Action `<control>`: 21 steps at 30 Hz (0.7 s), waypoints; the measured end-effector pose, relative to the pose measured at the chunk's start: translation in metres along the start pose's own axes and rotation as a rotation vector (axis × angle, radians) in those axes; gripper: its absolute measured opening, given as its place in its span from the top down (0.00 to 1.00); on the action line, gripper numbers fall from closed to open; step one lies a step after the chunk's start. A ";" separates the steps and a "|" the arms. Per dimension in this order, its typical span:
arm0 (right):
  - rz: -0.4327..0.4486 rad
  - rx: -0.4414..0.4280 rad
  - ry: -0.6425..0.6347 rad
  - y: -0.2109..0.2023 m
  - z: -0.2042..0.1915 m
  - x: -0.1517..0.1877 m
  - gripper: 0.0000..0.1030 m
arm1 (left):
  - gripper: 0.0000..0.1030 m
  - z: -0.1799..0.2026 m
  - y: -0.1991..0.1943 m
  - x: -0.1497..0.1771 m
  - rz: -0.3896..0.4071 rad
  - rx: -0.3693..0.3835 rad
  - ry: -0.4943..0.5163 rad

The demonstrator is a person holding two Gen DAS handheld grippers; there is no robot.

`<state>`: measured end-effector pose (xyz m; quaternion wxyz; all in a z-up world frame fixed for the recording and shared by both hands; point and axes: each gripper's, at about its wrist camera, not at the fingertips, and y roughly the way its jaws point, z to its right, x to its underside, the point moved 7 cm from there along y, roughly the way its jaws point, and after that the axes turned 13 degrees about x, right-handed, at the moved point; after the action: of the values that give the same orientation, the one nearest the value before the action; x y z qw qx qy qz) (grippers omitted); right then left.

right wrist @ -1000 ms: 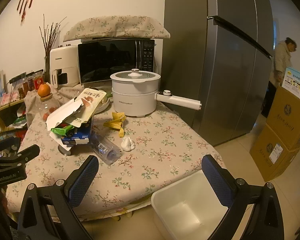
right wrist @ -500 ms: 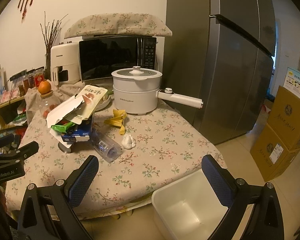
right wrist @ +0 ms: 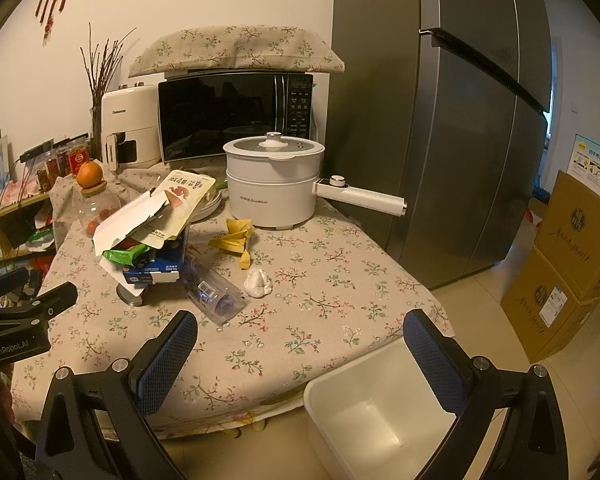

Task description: Collect trash

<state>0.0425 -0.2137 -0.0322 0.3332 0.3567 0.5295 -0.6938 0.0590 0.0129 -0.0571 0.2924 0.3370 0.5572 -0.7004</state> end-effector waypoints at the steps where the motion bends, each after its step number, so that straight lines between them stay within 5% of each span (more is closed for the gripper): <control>1: 0.000 -0.001 0.000 0.000 0.000 0.000 0.00 | 0.00 0.000 0.000 0.000 0.000 0.000 0.000; 21: -0.010 0.015 0.014 0.004 0.004 -0.001 0.00 | 0.00 -0.010 -0.003 0.003 -0.016 -0.002 0.003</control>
<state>0.0461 -0.2187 -0.0326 0.3236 0.3613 0.5283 -0.6969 0.0561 0.0232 -0.0597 0.2862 0.3332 0.5609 -0.7017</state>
